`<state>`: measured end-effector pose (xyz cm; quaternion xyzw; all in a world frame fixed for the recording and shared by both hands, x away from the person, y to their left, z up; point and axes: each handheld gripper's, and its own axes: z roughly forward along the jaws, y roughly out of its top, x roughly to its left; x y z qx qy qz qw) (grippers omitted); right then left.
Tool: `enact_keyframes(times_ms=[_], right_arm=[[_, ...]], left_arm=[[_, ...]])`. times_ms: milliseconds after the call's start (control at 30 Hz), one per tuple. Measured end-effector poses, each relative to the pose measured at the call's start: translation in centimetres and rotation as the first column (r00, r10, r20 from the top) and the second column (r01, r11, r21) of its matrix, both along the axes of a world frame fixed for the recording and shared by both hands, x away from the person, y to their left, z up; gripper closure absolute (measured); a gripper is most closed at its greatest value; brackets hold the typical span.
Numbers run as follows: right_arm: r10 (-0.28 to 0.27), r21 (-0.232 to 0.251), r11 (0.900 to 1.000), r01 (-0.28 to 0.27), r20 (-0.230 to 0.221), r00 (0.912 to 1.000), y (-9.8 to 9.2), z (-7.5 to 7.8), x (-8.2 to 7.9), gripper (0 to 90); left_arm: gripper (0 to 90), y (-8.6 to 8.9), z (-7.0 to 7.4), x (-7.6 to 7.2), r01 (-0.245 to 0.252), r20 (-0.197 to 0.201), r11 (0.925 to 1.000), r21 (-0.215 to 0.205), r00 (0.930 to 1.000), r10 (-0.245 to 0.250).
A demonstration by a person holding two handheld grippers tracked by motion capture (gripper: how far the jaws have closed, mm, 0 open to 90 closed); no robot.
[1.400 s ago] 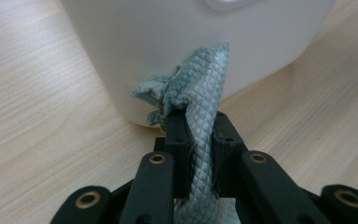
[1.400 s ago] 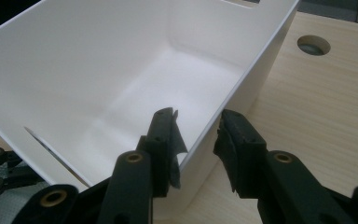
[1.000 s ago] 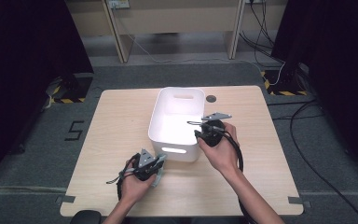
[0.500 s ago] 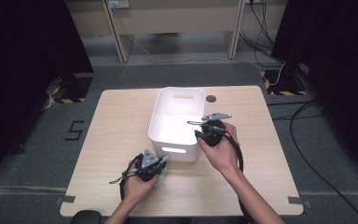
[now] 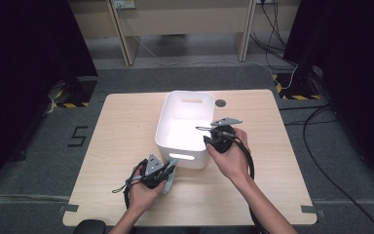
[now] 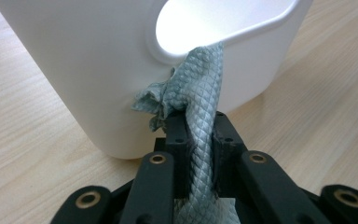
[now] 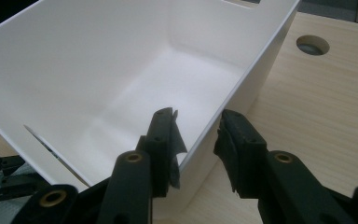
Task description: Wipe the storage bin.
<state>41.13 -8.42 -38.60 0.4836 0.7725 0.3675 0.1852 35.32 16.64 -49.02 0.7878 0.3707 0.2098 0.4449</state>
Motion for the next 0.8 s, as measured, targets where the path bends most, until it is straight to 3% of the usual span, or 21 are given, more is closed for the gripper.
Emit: enact_keyframes(times_ms=[800], right_arm=[[0.002, 0.005, 1.0, -0.002, -0.002, 1.0, 0.0, 0.0, 0.1, 65.2]], left_arm=[[80.0, -0.3, 2.4, -0.8, 0.01, 0.056, 0.9983, -0.058, 0.9984, -0.007]])
